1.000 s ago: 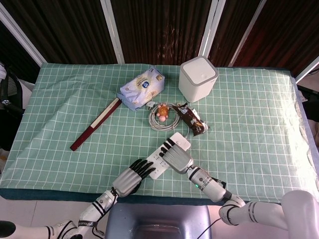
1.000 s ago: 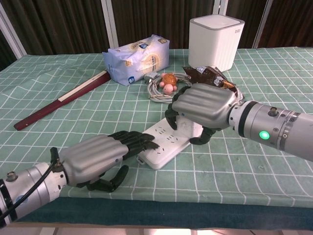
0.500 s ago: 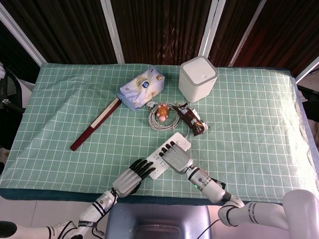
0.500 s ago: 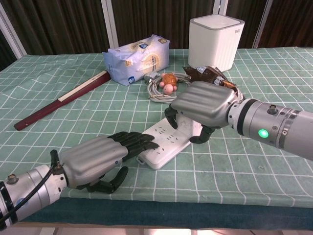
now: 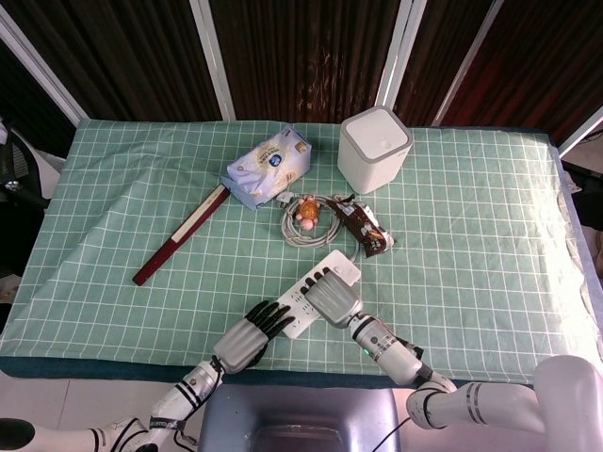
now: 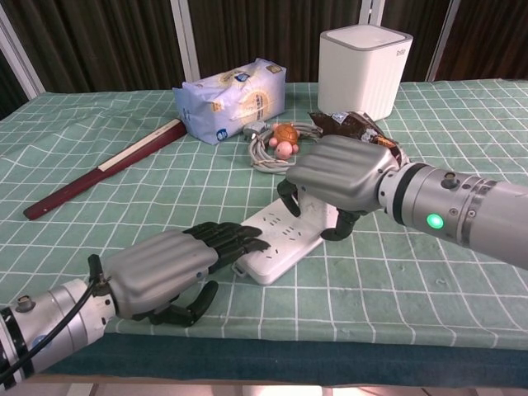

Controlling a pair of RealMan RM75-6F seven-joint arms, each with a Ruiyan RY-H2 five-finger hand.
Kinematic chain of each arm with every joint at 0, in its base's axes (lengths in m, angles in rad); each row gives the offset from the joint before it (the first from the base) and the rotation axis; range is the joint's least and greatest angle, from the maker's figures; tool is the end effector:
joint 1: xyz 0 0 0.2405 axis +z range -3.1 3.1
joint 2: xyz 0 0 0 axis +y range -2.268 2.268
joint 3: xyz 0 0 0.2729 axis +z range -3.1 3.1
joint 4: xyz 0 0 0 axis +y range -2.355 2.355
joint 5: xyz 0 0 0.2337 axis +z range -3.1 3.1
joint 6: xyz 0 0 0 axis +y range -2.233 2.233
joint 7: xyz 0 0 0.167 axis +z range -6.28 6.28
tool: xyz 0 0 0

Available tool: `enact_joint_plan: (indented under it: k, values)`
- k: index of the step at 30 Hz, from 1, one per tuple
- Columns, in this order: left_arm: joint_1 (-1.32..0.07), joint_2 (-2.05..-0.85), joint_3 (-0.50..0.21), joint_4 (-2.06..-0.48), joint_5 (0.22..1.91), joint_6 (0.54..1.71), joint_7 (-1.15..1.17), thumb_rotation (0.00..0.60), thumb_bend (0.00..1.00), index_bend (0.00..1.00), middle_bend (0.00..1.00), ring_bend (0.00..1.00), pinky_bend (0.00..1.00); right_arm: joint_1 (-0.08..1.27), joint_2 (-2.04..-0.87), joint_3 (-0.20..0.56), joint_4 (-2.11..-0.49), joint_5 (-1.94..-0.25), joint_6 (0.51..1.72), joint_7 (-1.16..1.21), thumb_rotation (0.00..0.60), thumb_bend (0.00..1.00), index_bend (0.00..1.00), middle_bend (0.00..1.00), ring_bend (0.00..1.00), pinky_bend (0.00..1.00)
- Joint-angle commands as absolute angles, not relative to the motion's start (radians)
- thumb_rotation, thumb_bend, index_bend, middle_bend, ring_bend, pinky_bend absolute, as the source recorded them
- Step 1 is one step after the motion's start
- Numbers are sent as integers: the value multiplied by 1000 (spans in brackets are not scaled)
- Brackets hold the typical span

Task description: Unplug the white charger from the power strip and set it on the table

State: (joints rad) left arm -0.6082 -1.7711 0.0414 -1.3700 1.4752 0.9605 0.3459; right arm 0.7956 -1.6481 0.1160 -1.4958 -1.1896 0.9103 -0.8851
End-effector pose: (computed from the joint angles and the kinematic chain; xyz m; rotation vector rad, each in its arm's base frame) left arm -0.1593 0.2606 -0.1485 -2.2483 -0.8231 -0.9058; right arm -0.1108 -0.3417 -0.1005 2.1788 -0.3327 0.6814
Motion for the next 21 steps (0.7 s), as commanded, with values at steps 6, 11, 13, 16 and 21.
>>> enact_joint_plan:
  k: [6,11,13,16,21]
  values:
    - [-608,-1775,39,-1364,1473,961,352,600,766,0,14,0,29,820,-1644,119,-1539,-1109,923,-949,600,643,873,633,510,596]
    - [-608,-1778,41,-1362,1473,959,356,600,765,0,14,0,29,829,-1635,110,-1554,-1099,932,-954,600,648,888,644,516,600]
    - [-608,-1780,42,-1362,1473,958,359,600,765,0,14,0,29,833,-1632,110,-1560,-1089,934,-957,600,648,891,645,517,603]
    - [-609,-1783,42,-1361,1474,959,364,600,765,0,15,0,29,841,-1627,110,-1576,-1048,935,-976,600,648,892,645,517,604]
    - [-607,-1787,43,-1360,1473,959,368,600,765,0,15,0,29,857,-1611,107,-1620,-957,926,-1000,600,648,895,645,517,605]
